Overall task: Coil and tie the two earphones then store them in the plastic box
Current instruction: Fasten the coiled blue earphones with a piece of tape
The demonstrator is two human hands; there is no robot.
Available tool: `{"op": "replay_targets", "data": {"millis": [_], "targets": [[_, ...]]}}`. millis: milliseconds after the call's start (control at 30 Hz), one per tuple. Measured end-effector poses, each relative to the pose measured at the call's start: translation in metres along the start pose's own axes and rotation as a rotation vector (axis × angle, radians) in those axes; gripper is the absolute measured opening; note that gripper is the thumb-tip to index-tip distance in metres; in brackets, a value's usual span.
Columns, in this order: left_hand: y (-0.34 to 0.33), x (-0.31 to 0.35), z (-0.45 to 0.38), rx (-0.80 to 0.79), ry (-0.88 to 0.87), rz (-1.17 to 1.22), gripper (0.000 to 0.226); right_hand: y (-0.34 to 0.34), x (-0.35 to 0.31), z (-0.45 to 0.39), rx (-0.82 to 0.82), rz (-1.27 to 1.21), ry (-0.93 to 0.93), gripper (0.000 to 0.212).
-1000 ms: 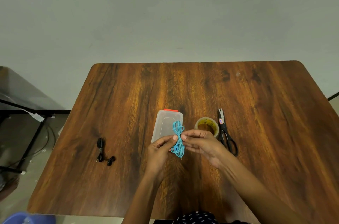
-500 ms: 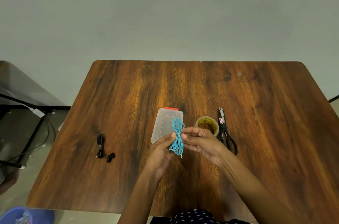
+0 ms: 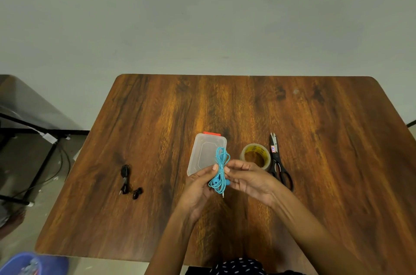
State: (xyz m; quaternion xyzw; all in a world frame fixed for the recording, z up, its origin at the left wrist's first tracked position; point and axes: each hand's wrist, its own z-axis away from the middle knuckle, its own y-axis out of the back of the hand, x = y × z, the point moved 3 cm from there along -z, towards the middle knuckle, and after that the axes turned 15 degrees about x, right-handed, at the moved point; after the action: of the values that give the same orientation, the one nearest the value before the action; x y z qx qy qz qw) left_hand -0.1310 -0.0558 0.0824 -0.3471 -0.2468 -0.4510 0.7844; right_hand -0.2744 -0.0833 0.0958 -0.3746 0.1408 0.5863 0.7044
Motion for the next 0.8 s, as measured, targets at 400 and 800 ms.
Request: {"op": "replay_targets", "data": {"millis": [400,800], "targets": [[0.000,-0.001,0.000,0.092,-0.039,-0.143,0.040,0.008,0.003,0.002,0.087,0.029,0.024,0.031],[0.004,0.014,0.002,0.209,-0.390,-0.327,0.015,0.002,0.005,0.005,0.176,0.112,0.114,0.016]]}}
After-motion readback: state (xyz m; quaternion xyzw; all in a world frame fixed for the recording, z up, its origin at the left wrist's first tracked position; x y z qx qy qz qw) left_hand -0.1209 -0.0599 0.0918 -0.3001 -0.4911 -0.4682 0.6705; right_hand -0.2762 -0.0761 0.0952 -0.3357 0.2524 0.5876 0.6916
